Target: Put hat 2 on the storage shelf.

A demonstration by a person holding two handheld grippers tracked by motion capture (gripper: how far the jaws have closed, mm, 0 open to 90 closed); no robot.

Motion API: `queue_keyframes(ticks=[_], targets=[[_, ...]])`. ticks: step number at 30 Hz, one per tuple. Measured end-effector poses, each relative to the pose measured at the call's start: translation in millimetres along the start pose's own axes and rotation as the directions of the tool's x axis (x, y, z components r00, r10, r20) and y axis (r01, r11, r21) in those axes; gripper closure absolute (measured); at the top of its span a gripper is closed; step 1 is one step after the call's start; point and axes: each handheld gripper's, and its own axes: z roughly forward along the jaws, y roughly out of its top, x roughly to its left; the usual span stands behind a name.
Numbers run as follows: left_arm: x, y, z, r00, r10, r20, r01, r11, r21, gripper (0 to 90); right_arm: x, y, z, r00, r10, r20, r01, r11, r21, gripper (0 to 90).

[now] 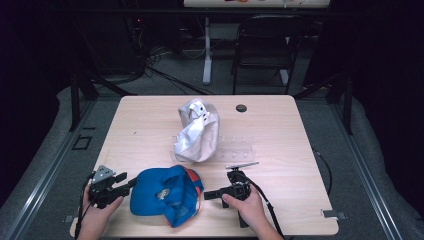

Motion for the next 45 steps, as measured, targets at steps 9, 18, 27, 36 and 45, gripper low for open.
queue_keyframes(ticks=[9,18,27,36,45], targets=[[3.6,-6.8,-6.8,0.9997,-0.012,-0.020,0.012,0.9999,-0.005,52.1,1.9,1.6,24.5,0.9994,0.007,-0.035,-0.004,0.997,0.071,58.4],[4.4,-8.7,-10.5,0.9995,-0.021,-0.023,0.021,0.9998,0.002,52.1,2.0,1.9,33.5,0.9952,0.030,-0.094,-0.021,0.995,0.097,61.2],[3.8,-8.9,-8.7,0.9995,-0.018,-0.026,0.018,0.9998,-0.009,52.1,3.8,3.0,26.1,0.9924,0.055,-0.110,-0.048,0.996,0.070,71.6],[4.0,-8.9,-9.2,0.9995,-0.018,-0.028,0.018,0.9998,-0.011,52.1,4.5,4.5,19.7,0.9869,0.103,-0.124,-0.098,0.994,0.049,77.5],[3.7,-7.6,-9.0,0.9997,-0.012,-0.024,0.011,0.9999,-0.003,52.1,5.7,5.6,13.2,0.9849,0.118,-0.127,-0.112,0.992,0.049,77.8]])
